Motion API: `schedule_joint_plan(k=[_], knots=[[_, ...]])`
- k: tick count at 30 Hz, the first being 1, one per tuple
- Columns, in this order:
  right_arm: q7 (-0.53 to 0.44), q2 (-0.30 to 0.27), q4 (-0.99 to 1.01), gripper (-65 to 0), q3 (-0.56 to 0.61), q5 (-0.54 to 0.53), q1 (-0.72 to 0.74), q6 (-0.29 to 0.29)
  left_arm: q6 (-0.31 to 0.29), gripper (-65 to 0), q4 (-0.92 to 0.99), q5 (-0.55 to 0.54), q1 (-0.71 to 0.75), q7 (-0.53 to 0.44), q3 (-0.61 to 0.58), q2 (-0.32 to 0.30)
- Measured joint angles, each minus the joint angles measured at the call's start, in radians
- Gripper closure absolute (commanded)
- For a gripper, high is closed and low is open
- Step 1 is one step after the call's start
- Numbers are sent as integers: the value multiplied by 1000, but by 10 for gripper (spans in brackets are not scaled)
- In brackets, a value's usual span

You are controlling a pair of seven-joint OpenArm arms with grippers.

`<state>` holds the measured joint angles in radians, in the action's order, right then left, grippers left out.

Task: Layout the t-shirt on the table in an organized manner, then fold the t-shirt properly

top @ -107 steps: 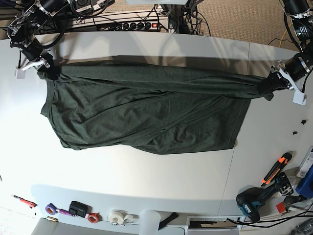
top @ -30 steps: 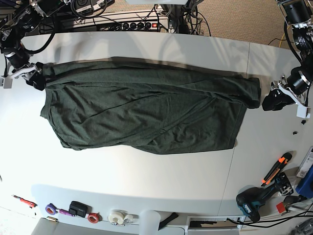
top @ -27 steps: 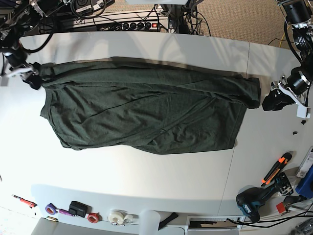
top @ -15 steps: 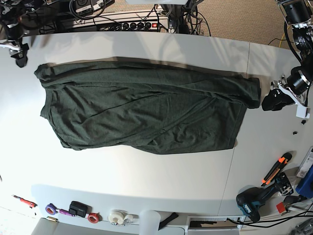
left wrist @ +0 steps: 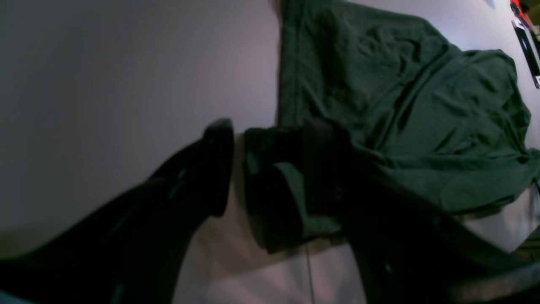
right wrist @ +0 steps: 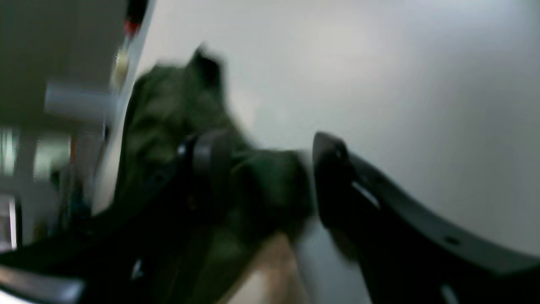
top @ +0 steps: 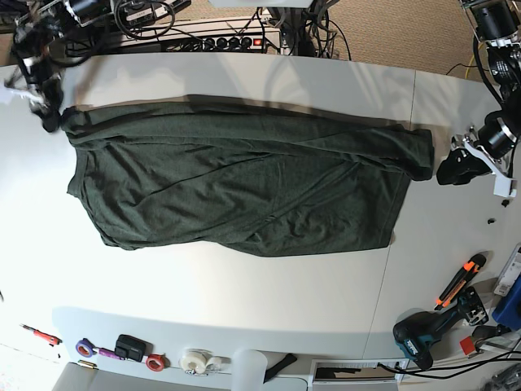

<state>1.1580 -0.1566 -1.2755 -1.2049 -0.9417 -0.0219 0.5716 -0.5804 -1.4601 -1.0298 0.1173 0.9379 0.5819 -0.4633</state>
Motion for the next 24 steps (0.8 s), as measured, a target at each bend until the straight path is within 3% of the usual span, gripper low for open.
schedule_joint_plan(k=[7, 14, 16, 20, 24], knots=[[-31, -1, -6, -317, 149, 46, 4, -4, 0, -280, 0, 0, -2, 7, 0, -2], [-22, -1, -6, -312, 161, 47, 7, -6, 31, -280, 0, 0, -2, 31, 0, -2], [-18, -1, -6, -244, 161, 60, 8, -7, 32, -280, 0, 1, -2, 42, 0, -2], [8, -2, -8, 0, 161, 118, 8, 13, 46, -280, 0, -12, -1, 57, 0, -2], [12, -5, -7, 0, 163, 114, 8, 16, 87, -348, 0, -83, 11, 113, -2, -2]])
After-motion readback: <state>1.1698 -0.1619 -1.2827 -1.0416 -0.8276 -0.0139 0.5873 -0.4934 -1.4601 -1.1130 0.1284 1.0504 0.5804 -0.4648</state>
